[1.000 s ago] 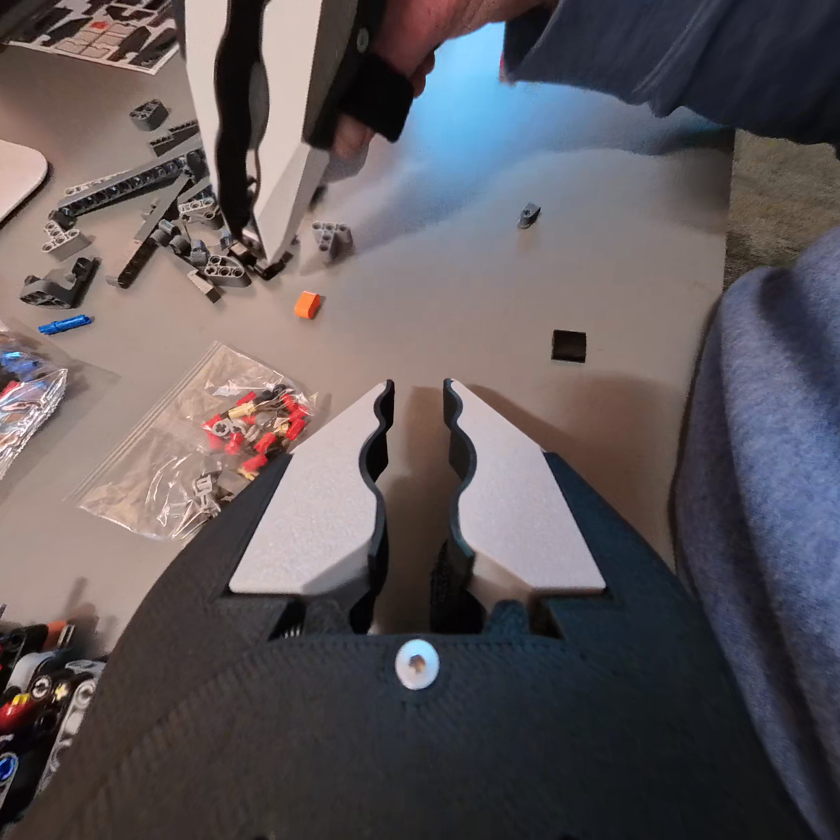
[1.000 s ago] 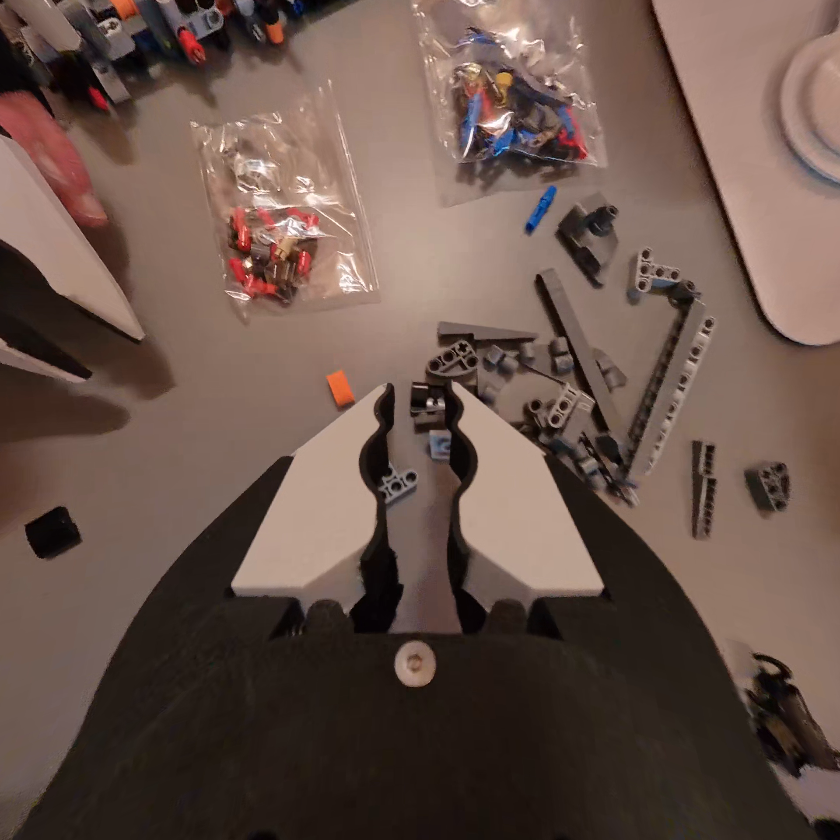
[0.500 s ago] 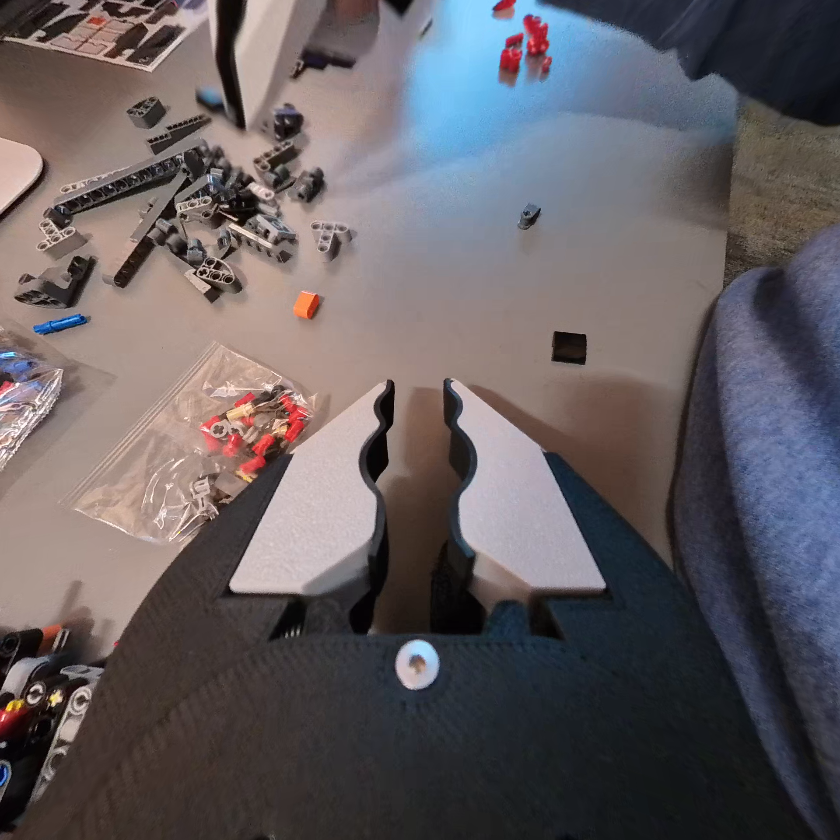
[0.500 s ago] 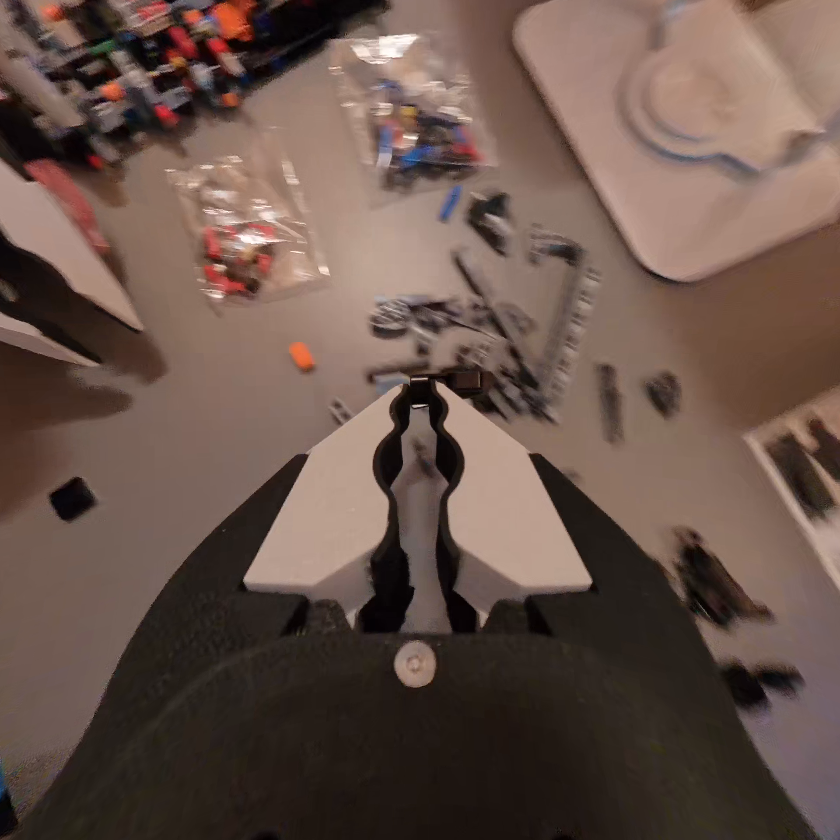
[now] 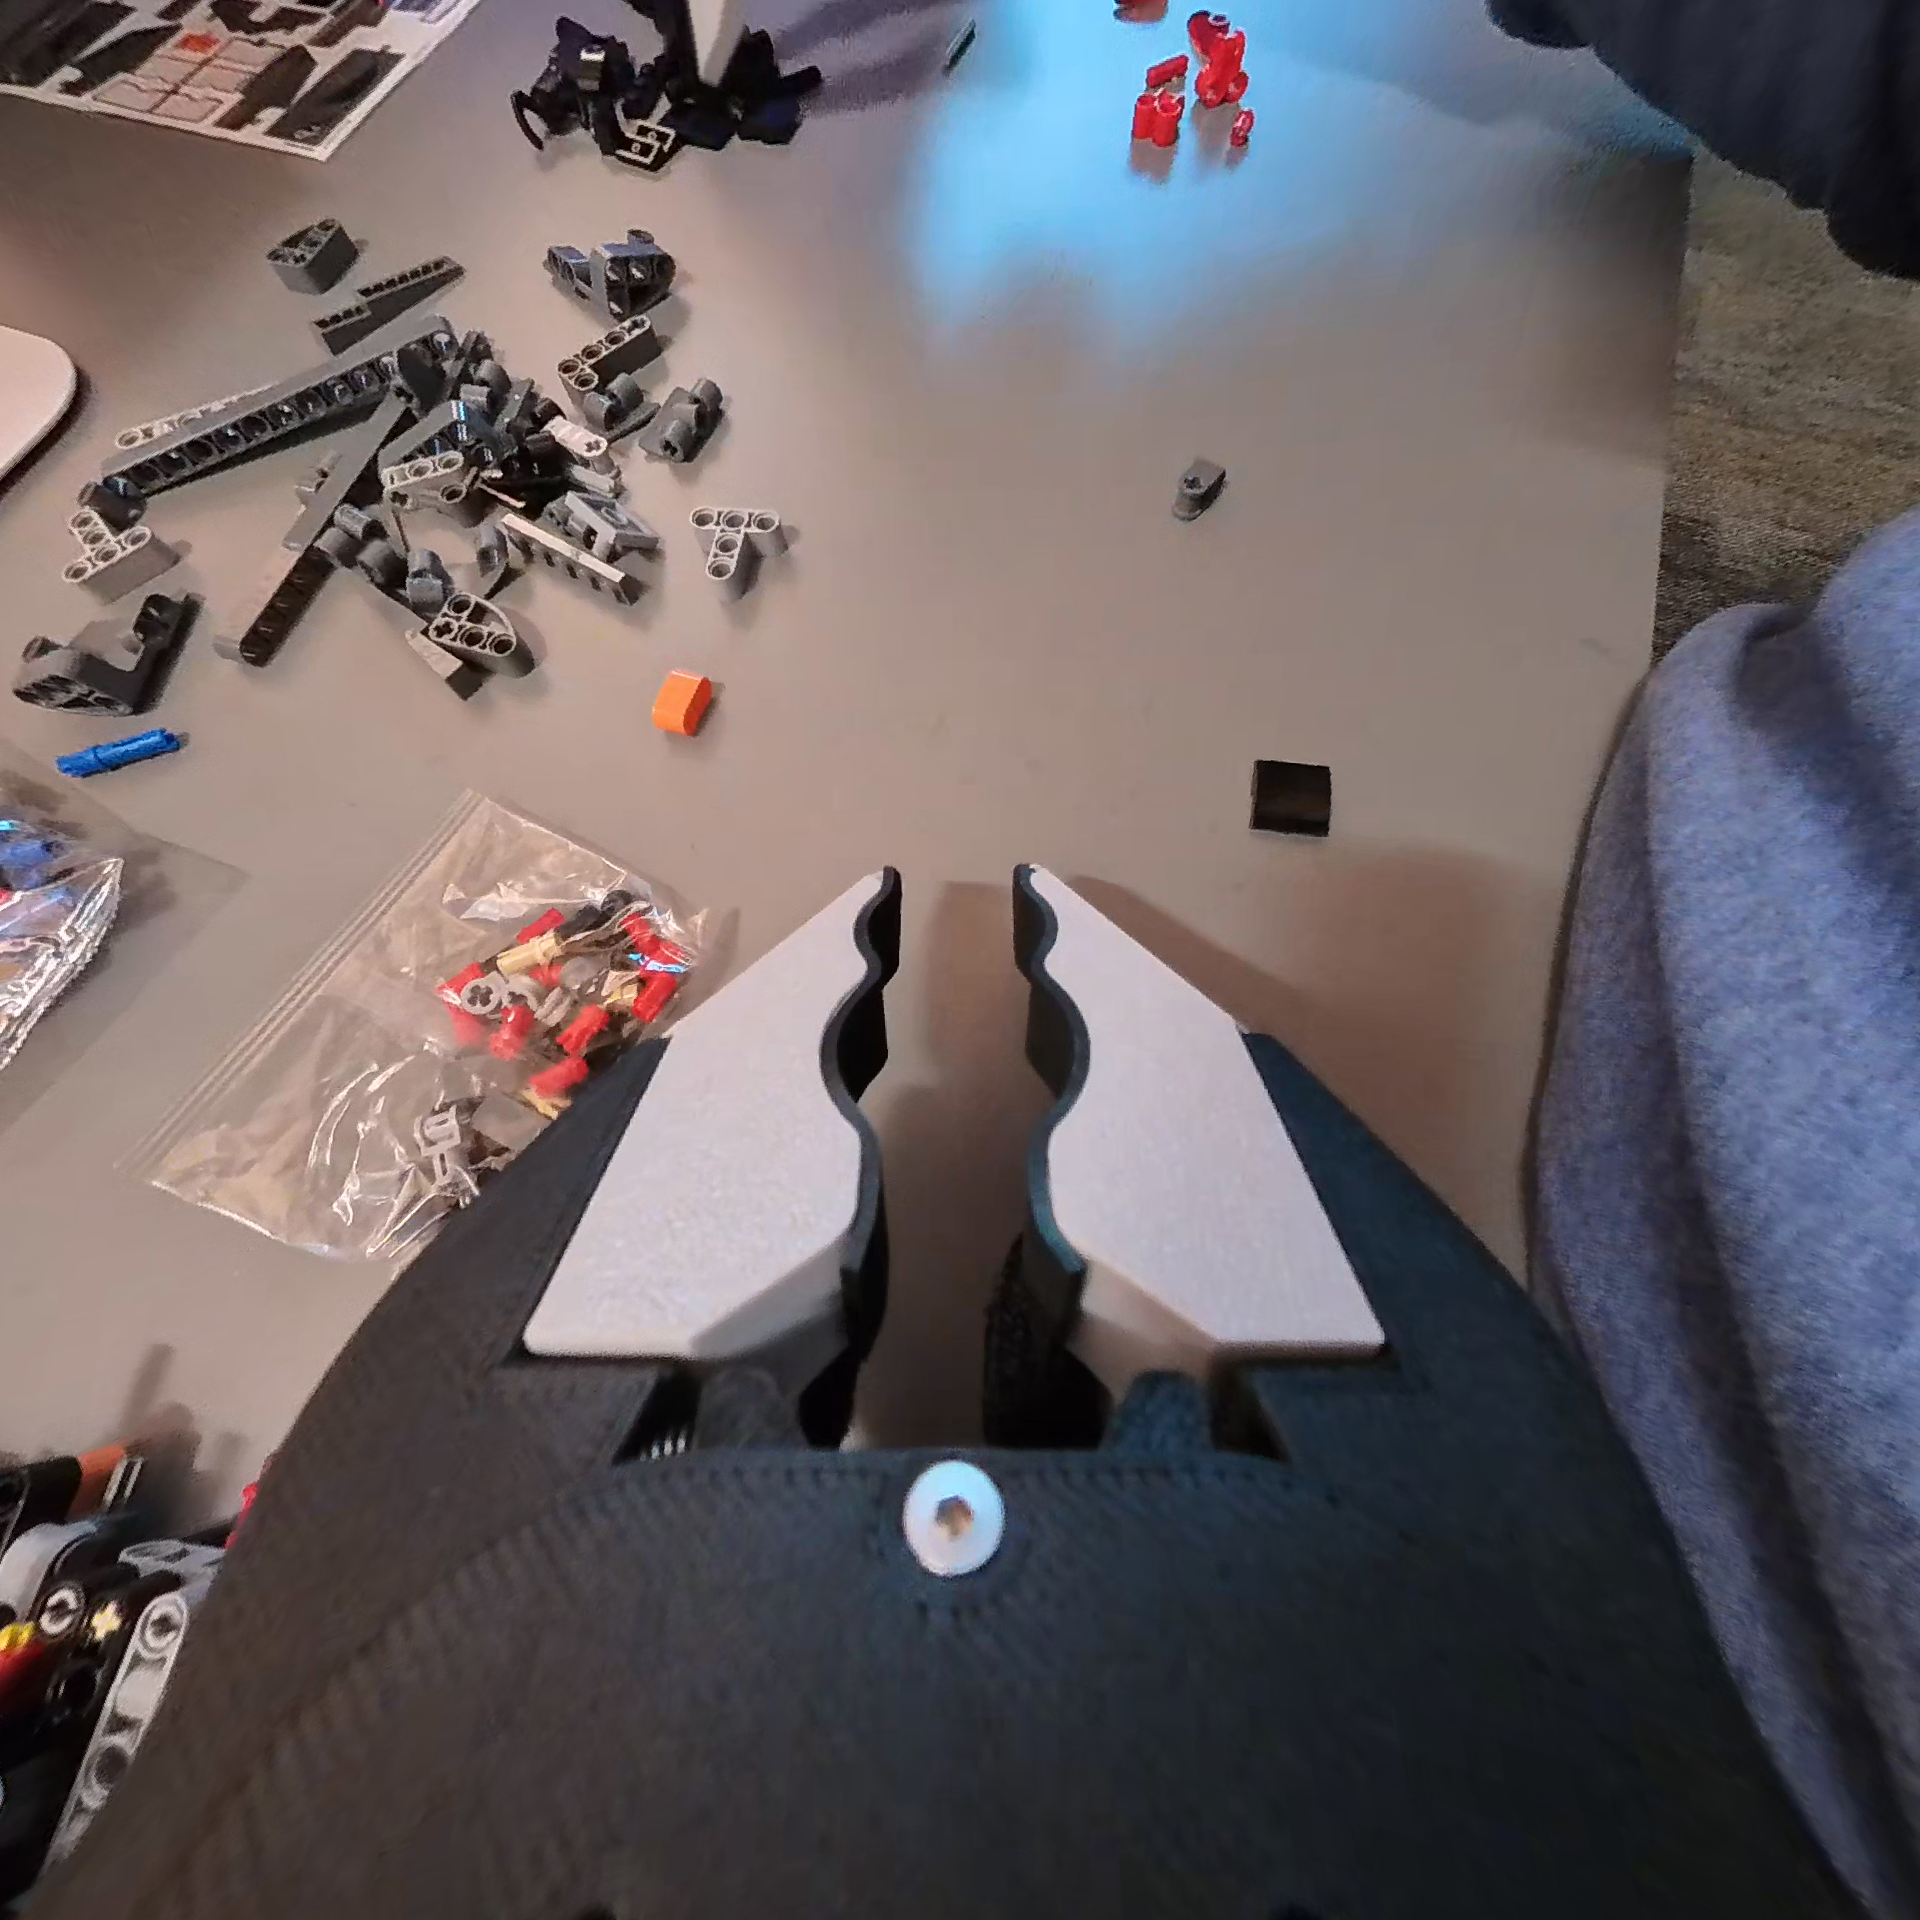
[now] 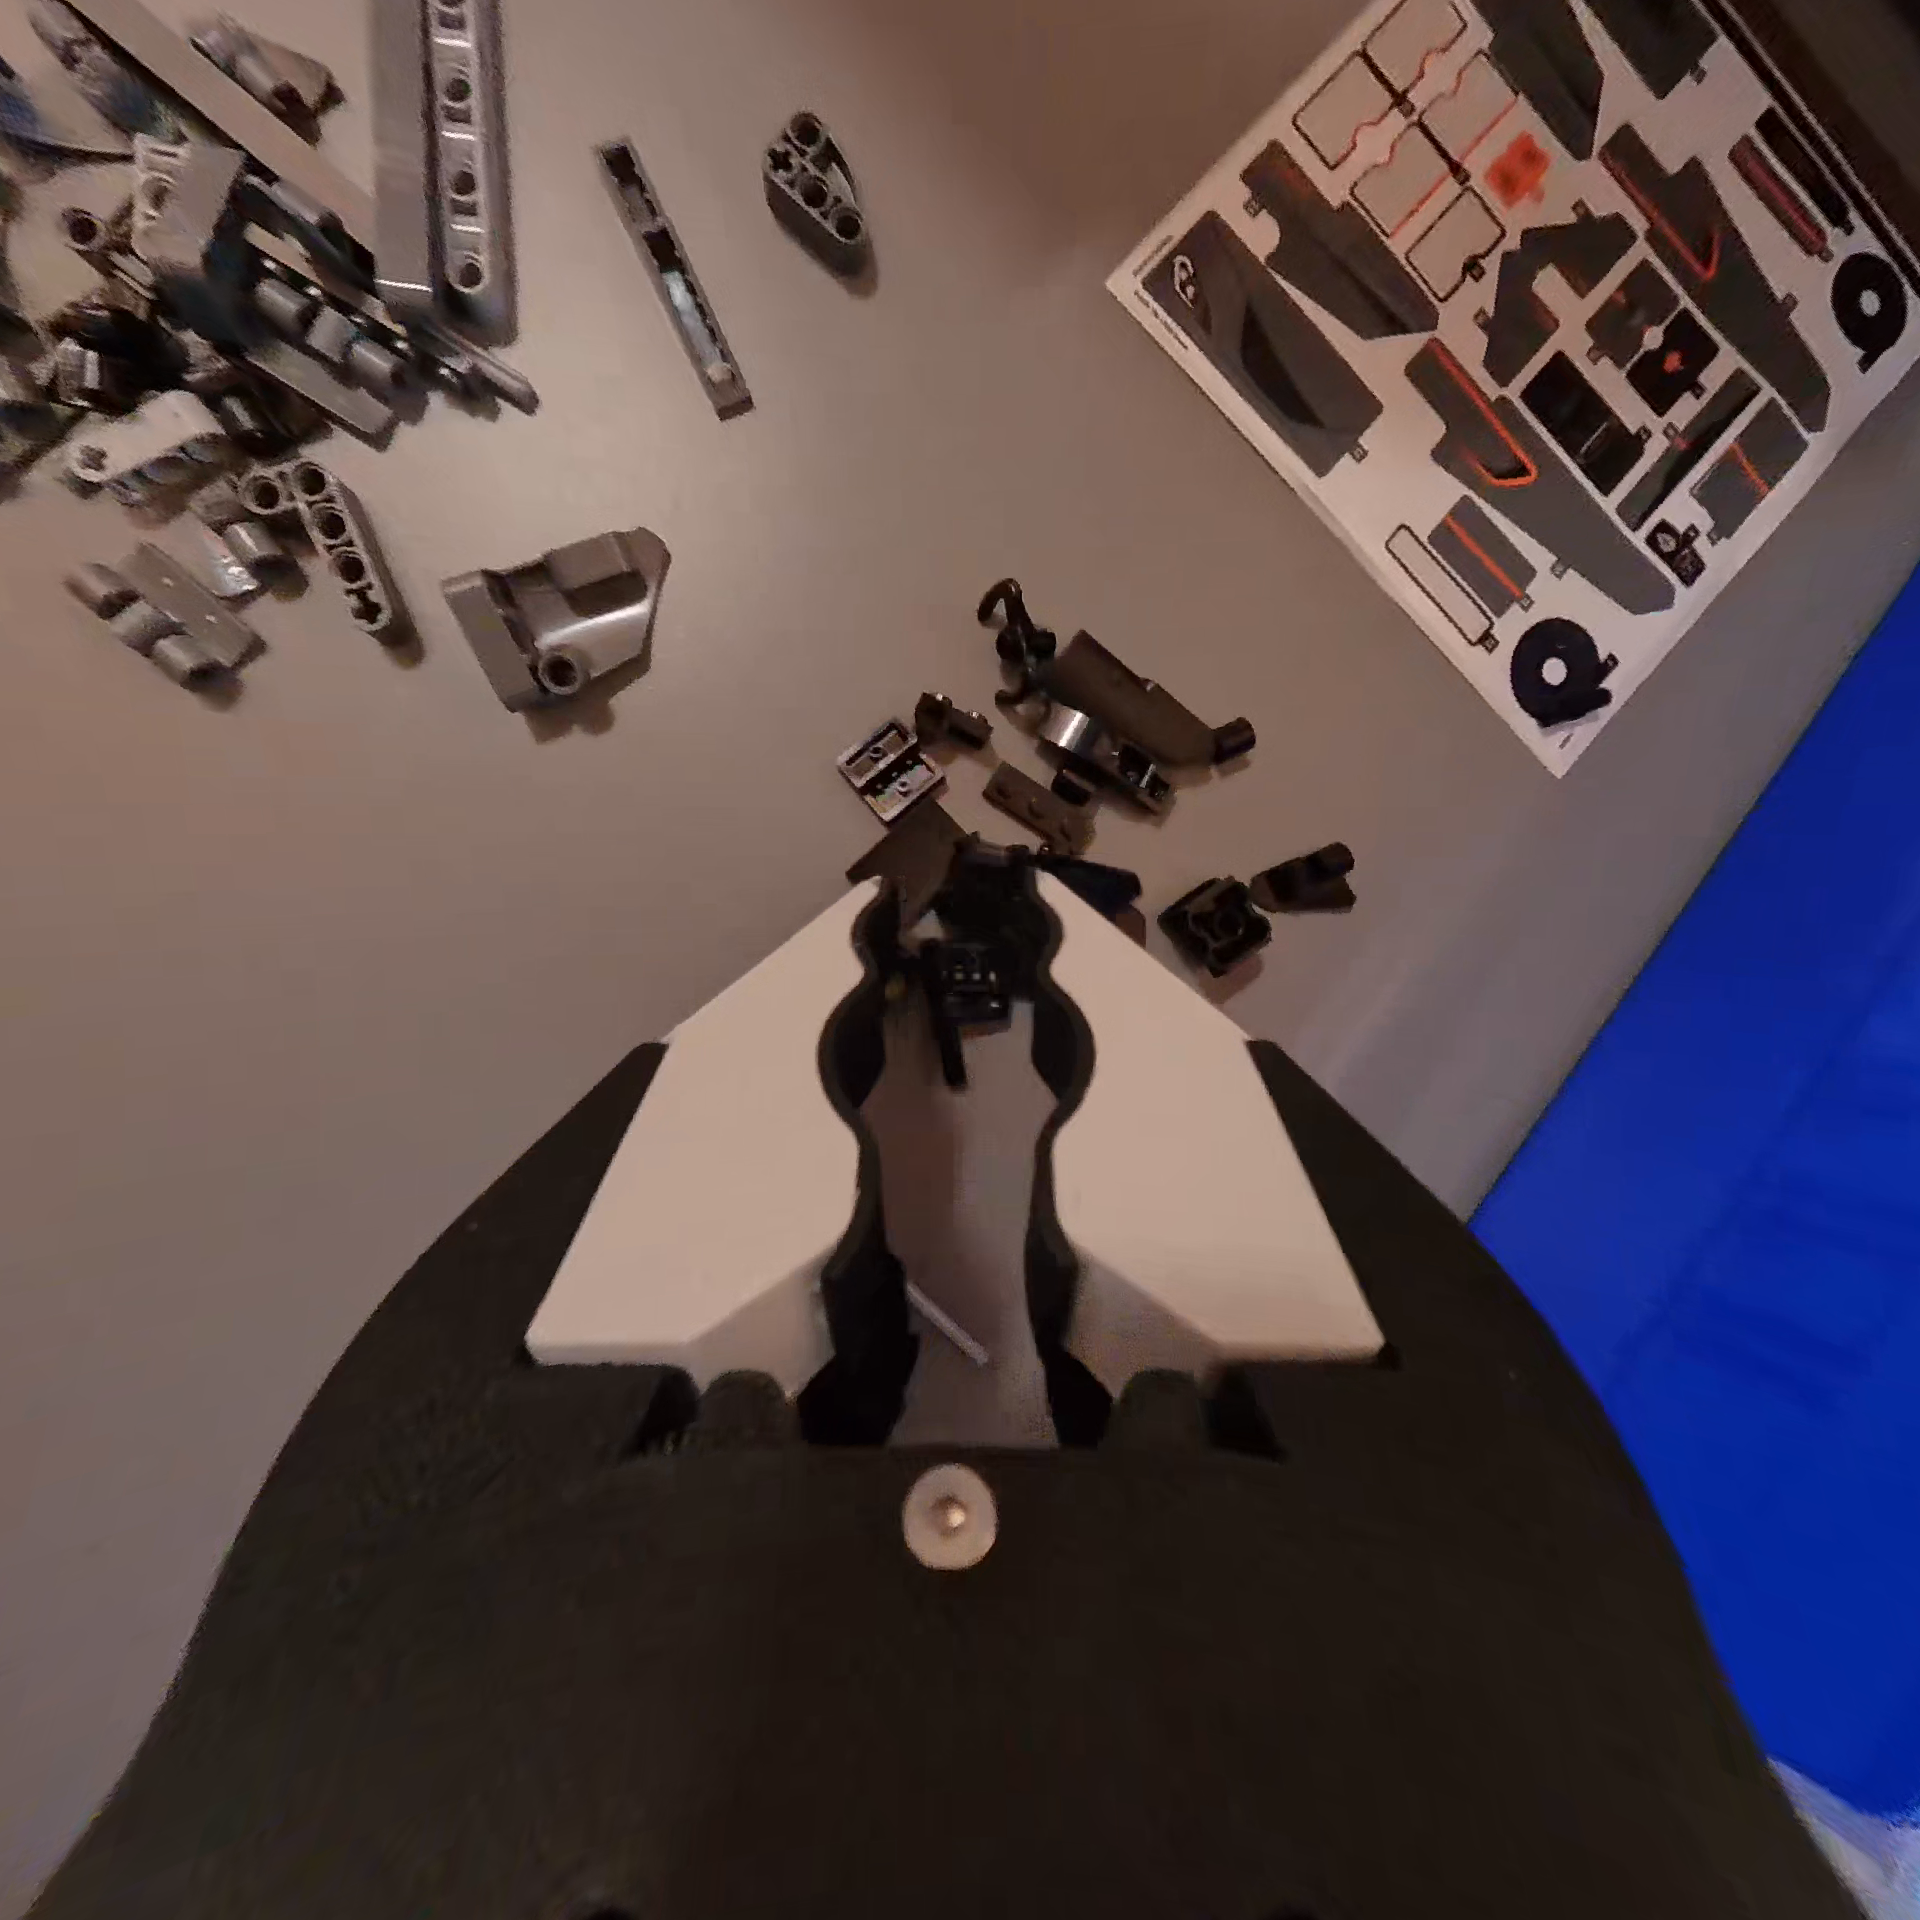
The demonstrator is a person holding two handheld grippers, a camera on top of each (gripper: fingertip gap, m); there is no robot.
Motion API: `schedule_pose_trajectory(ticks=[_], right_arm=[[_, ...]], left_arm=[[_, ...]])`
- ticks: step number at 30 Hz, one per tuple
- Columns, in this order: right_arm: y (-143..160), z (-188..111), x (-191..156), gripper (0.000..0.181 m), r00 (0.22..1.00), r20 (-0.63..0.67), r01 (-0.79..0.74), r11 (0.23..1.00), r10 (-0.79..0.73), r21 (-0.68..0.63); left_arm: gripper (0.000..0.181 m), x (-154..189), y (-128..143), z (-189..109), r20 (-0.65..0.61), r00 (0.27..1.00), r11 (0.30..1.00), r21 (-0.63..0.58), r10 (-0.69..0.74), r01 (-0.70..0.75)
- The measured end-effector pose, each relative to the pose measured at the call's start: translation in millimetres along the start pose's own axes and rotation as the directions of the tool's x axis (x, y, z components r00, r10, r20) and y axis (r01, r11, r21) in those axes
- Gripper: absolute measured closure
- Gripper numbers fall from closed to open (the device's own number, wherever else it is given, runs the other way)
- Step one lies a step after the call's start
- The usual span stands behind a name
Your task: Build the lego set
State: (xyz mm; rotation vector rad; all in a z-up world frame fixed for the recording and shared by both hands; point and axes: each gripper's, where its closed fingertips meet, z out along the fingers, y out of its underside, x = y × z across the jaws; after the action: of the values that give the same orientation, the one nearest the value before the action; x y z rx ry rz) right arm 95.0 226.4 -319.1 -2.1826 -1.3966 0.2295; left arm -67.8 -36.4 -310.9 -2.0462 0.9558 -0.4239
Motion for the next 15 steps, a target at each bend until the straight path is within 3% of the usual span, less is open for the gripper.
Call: schedule_pose_trajectory(ticks=[4, 8, 11, 15], right_arm=[[-26, -17, -25, 0.164, 0.997, 0.009, 0.07, 0.993, -0.071, 0.09], [-68, -25, -103, 0.166, 0.964, 0.177, 0.164, 0.966, -0.2, 0.201], [-84, -6, -140, 0.167, 0.935, 0.22, 0.236, 0.951, -0.278, 0.198], [-89, 21, -148, 0.166, 0.937, 0.224, 0.242, 0.96, -0.269, 0.143]], left_arm=[[0.162, 0, 1, 2, -0.008, 1.0, 1.0, -0.002, -0.005, 0.005], [0.162, 2, 0, 3, -0.018, 1.0, 1.0, 0.001, -0.002, 0.002], [0.162, 1, 1, 1, -0.013, 1.0, 1.0, 0.002, -0.001, 0.001], [0.162, -3, 1, -4, 0.003, 1.0, 1.0, 0.011, -0.007, 0.007]])
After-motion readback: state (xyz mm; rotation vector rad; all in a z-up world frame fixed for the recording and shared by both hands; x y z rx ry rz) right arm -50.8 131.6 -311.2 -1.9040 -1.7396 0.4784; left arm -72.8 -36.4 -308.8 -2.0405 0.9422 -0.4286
